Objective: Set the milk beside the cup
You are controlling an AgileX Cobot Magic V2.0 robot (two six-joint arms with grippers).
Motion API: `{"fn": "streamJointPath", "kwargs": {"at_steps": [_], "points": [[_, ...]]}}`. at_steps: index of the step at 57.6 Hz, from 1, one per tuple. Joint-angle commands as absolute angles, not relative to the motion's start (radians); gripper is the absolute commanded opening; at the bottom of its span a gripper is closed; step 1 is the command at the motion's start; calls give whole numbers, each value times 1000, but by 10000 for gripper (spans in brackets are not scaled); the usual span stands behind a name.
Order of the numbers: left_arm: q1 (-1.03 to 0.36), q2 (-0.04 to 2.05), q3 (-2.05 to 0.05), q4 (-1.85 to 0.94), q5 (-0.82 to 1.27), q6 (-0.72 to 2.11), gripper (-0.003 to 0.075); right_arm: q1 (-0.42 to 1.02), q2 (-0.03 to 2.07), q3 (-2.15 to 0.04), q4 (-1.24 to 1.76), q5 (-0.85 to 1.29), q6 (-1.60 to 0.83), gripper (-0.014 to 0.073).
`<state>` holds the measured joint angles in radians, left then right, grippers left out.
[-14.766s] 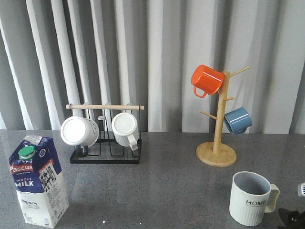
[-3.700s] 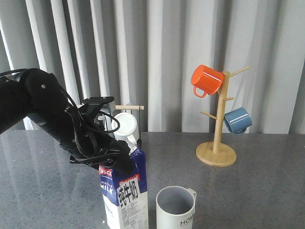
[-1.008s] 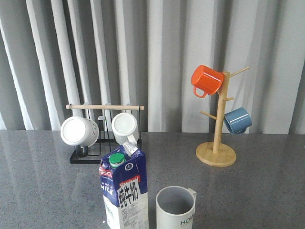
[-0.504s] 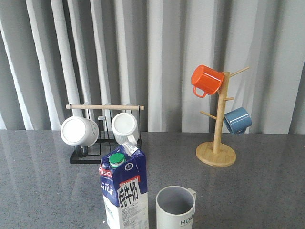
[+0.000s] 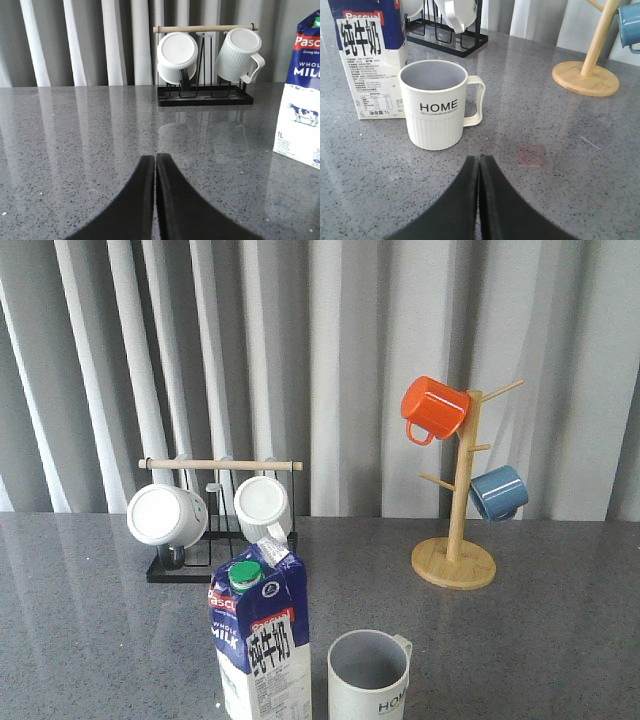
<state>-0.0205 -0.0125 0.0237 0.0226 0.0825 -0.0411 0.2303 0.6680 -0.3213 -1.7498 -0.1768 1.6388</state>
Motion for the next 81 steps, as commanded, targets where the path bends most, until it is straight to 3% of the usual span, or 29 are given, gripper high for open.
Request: {"fn": "streamJointPath", "kwargs": {"at_steps": [1, 50, 57, 64, 76, 81], "points": [[-18, -13, 5, 20, 19, -46, -6, 227, 667, -347, -1756, -162, 1638, -9], [-18, -13, 5, 20, 19, -46, -6, 227, 654, -347, -1752, -146, 1658, -9], [-18, -13, 5, 20, 19, -46, -6, 227, 648, -347, -1599, -70, 1614, -9], [-18, -13, 5, 20, 19, -46, -6, 227, 621, -347, -1231, 21, 1286, -9], [-18, -13, 5, 20, 19, -46, -6, 227, 542, -347, -366, 49, 333, -9], [-18, -13, 5, 20, 19, -46, -6, 225, 506, -347, -132, 113, 79, -9]]}}
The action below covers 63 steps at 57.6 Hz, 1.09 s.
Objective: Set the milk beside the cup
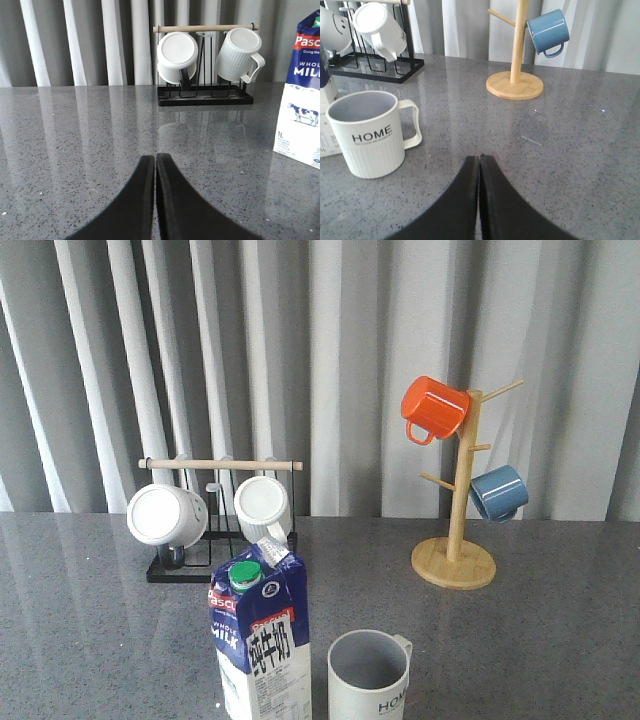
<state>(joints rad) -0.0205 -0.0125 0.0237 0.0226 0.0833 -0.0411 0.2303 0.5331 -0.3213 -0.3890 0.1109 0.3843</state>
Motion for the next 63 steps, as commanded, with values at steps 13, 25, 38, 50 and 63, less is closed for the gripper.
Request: {"fn": "streamJointPath", "kwargs": {"at_steps": [13, 25, 38, 50, 63], "points": [[-18, -13, 5, 20, 19, -46, -6, 106, 370, -284, 104, 40, -130, -9], [-18, -13, 5, 20, 19, -46, -6, -14, 173, -110, 37, -59, -27, -9], [-18, -13, 5, 20, 19, -46, -6, -17, 37, 38, -53, -47, 170, -9], [-18, -13, 5, 20, 19, -46, -6, -17, -22, 37, -78, -38, 176, -9], [-18, -13, 5, 20, 19, -46, -6, -17, -21, 37, -78, -27, 176, -9]]}}
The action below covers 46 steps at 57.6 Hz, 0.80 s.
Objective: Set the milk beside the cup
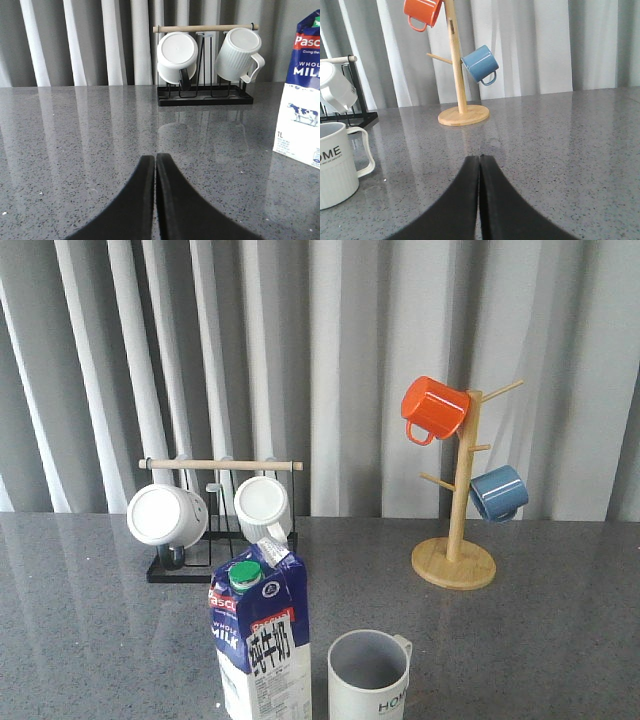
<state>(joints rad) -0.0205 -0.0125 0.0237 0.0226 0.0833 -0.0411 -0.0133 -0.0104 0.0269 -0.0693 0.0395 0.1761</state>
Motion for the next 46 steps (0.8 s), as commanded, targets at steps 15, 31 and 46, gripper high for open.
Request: {"fn": "streamJointPath", "kwargs": {"at_steps": [15, 31, 46], "points": [[-18, -13, 5, 20, 19, -46, -6, -17, -21, 37, -79, -31, 173, -9], [-18, -13, 5, 20, 19, -46, -6, -17, -21, 37, -85, -65, 125, -9], [-18, -13, 5, 20, 19, -46, -6, -17, -21, 35, -85, -64, 128, -9]]}}
